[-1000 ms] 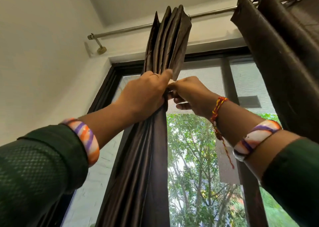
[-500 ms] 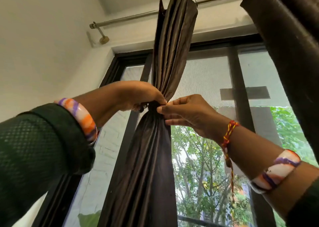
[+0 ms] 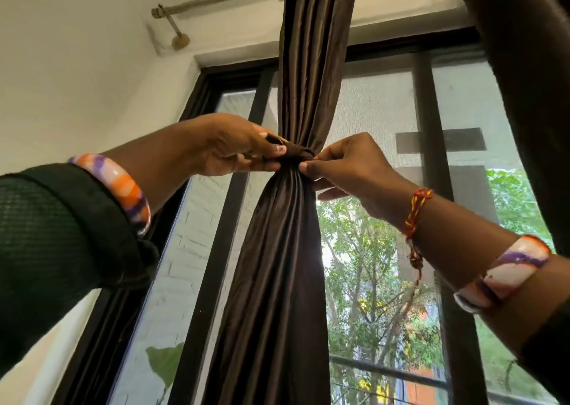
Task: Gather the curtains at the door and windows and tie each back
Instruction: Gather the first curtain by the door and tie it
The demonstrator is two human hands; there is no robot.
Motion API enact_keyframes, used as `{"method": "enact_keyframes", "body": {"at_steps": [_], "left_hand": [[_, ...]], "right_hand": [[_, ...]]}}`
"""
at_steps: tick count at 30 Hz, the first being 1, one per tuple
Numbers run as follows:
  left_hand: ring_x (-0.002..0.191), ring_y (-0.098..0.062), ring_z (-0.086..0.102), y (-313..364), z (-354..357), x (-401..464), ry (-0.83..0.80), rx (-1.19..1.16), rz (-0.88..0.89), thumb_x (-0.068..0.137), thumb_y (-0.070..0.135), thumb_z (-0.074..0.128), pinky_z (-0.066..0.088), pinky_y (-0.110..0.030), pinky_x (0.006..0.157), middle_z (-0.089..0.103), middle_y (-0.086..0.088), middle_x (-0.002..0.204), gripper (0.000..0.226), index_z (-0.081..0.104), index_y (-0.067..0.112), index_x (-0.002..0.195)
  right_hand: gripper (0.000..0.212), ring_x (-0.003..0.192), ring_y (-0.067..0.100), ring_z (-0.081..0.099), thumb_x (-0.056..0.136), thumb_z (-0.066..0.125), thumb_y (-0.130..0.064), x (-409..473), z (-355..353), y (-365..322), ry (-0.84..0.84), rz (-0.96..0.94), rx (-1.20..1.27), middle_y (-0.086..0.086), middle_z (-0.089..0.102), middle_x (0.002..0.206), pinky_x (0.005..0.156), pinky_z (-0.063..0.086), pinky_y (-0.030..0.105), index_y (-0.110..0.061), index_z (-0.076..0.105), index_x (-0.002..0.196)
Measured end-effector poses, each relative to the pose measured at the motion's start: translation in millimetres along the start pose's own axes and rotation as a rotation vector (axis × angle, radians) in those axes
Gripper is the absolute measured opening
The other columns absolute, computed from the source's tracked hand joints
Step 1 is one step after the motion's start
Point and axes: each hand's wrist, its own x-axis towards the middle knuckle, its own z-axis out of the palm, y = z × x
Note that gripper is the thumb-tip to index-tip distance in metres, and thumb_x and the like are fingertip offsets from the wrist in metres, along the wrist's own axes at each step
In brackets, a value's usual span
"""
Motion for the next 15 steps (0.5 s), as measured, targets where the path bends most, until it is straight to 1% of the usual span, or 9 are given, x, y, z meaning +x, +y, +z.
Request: {"method": "enact_keyframes", "body": {"at_steps": [2, 5, 8, 10, 12, 13, 15], "left_hand": [[0.083, -0.015, 0.063, -4.9, -2.3, 0.4, 0.066, -0.071, -0.008, 0.083, 0.002, 0.058, 0.057, -0.017, 0.057, 0.062, -0.011, 0.097, 0.022, 0.060, 0.002, 0.105], [0.069, -0.011, 0.059, -14.4, 1.4, 1.6, 0.126, -0.225, -0.041, 0.083, 0.002, 0.060, 0.051, -0.013, 0.047, 0.060, -0.008, 0.083, 0.004, 0.061, 0.006, 0.085], [0.065, -0.010, 0.054, -23.2, 6.4, 4.7, 0.223, -0.360, -0.037, 0.086, -0.001, 0.057, 0.050, -0.013, 0.042, 0.056, -0.005, 0.074, 0.017, 0.056, 0.007, 0.070], [0.063, -0.010, 0.051, -27.1, 8.0, 6.2, 0.285, -0.412, -0.032, 0.088, -0.001, 0.055, 0.050, -0.014, 0.043, 0.054, -0.005, 0.070, 0.021, 0.055, 0.006, 0.068], [0.060, -0.010, 0.050, -30.0, 9.9, 6.9, 0.330, -0.433, -0.031, 0.088, 0.000, 0.055, 0.049, -0.013, 0.042, 0.053, -0.006, 0.068, 0.021, 0.054, 0.005, 0.068], [0.055, -0.009, 0.050, -32.3, 12.3, 6.8, 0.345, -0.438, -0.032, 0.088, 0.001, 0.055, 0.048, -0.012, 0.040, 0.053, -0.006, 0.066, 0.021, 0.054, 0.005, 0.068], [0.038, -0.003, 0.047, -36.8, 18.9, 3.8, 0.332, -0.421, -0.030, 0.090, 0.006, 0.054, 0.041, -0.009, 0.034, 0.052, -0.004, 0.058, 0.021, 0.053, 0.007, 0.070]], "right_hand": [[0.014, 0.068, 0.024, 0.068, 0.079, 0.071, -0.010, -2.7, -3.8, -1.8, -0.037, 0.013, -0.024, 0.016, 0.067, 0.076, 0.057, 0.056, 0.031, 0.004, 0.067, 0.077], [0.010, 0.069, 0.020, 0.068, 0.079, 0.070, -0.007, -7.3, -8.2, -7.2, -0.077, 0.050, -0.035, 0.015, 0.069, 0.077, 0.060, 0.057, 0.031, 0.002, 0.067, 0.075], [0.008, 0.067, 0.017, 0.068, 0.079, 0.068, -0.004, -13.3, -13.7, -8.9, -0.104, 0.086, -0.022, 0.011, 0.069, 0.074, 0.059, 0.058, 0.029, 0.001, 0.066, 0.073], [0.008, 0.069, 0.016, 0.067, 0.080, 0.067, -0.004, -18.3, -18.1, -6.7, -0.120, 0.117, 0.010, 0.009, 0.069, 0.072, 0.059, 0.058, 0.029, 0.003, 0.066, 0.076], [0.010, 0.069, 0.015, 0.067, 0.081, 0.067, -0.005, -22.5, -20.8, -4.3, -0.124, 0.141, 0.033, 0.011, 0.069, 0.075, 0.057, 0.057, 0.028, 0.004, 0.067, 0.079], [0.010, 0.069, 0.014, 0.066, 0.081, 0.067, -0.006, -24.4, -20.8, -2.9, -0.123, 0.152, 0.034, 0.011, 0.069, 0.077, 0.055, 0.057, 0.027, 0.004, 0.067, 0.081], [0.011, 0.066, 0.011, 0.065, 0.082, 0.067, -0.008, -28.2, -20.3, 0.4, -0.105, 0.173, 0.025, 0.008, 0.068, 0.078, 0.048, 0.052, 0.020, 0.003, 0.067, 0.084]]}}
